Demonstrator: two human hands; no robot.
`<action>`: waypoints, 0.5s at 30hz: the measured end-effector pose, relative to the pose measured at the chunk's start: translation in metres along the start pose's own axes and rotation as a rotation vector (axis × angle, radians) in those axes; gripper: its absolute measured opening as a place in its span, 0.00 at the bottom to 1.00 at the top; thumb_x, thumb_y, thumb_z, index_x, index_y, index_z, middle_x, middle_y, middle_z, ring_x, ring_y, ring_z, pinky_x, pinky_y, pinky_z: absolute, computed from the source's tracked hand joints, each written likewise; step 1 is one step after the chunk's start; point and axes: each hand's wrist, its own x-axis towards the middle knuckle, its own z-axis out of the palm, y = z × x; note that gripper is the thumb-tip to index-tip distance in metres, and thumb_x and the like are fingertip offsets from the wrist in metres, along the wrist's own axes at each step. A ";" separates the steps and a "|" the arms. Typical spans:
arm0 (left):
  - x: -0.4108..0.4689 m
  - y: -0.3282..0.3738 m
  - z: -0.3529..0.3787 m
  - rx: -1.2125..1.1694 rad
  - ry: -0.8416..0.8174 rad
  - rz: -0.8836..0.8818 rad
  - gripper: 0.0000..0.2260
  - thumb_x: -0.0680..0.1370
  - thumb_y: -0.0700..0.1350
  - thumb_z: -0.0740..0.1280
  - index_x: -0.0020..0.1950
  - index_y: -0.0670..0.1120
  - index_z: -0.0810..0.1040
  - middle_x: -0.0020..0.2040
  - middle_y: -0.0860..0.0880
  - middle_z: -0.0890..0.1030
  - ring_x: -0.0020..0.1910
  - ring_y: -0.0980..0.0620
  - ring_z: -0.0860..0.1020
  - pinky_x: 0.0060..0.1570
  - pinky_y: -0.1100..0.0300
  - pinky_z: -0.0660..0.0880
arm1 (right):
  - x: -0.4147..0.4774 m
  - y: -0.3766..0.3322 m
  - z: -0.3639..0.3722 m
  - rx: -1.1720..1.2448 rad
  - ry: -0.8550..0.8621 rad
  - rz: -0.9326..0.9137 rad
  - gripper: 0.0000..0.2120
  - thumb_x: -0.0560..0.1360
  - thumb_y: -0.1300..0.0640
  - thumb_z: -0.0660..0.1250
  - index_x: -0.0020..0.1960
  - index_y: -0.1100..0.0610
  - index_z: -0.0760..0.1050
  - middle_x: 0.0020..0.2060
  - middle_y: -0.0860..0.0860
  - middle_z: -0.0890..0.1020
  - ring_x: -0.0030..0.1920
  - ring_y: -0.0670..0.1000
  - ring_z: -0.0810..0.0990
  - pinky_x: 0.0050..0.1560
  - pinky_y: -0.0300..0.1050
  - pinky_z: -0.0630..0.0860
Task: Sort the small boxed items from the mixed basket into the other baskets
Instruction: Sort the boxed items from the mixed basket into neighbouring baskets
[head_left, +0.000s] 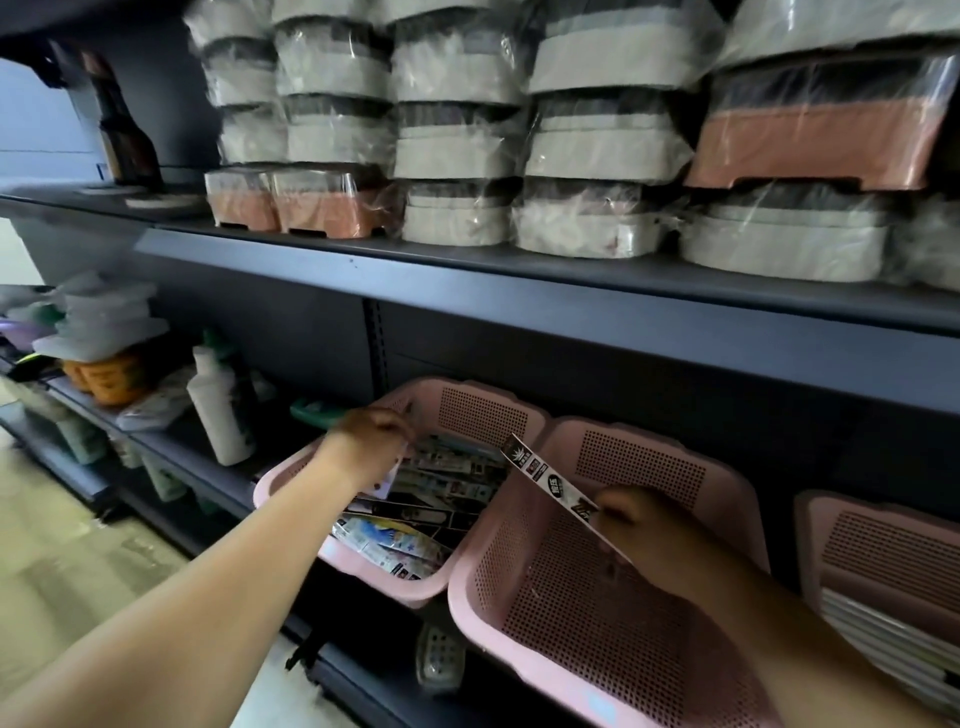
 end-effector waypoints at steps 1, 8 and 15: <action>0.002 0.000 0.003 -0.096 0.008 -0.058 0.15 0.82 0.33 0.63 0.39 0.48 0.79 0.39 0.45 0.84 0.36 0.47 0.77 0.33 0.65 0.77 | 0.001 0.000 0.001 0.006 -0.002 0.000 0.13 0.82 0.51 0.62 0.40 0.47 0.77 0.28 0.38 0.79 0.27 0.38 0.77 0.32 0.38 0.70; -0.012 -0.011 0.023 0.275 -0.290 -0.092 0.15 0.85 0.49 0.64 0.71 0.47 0.77 0.66 0.45 0.80 0.65 0.40 0.80 0.61 0.52 0.79 | -0.002 -0.008 0.001 0.027 -0.004 -0.028 0.12 0.82 0.52 0.63 0.41 0.49 0.78 0.28 0.44 0.79 0.28 0.41 0.77 0.30 0.38 0.71; -0.028 0.002 0.024 0.189 -0.283 -0.011 0.03 0.82 0.48 0.71 0.49 0.55 0.82 0.52 0.45 0.86 0.41 0.53 0.81 0.43 0.60 0.79 | -0.002 -0.012 0.004 0.063 -0.016 -0.063 0.14 0.81 0.50 0.63 0.38 0.42 0.78 0.29 0.42 0.80 0.32 0.45 0.78 0.36 0.46 0.74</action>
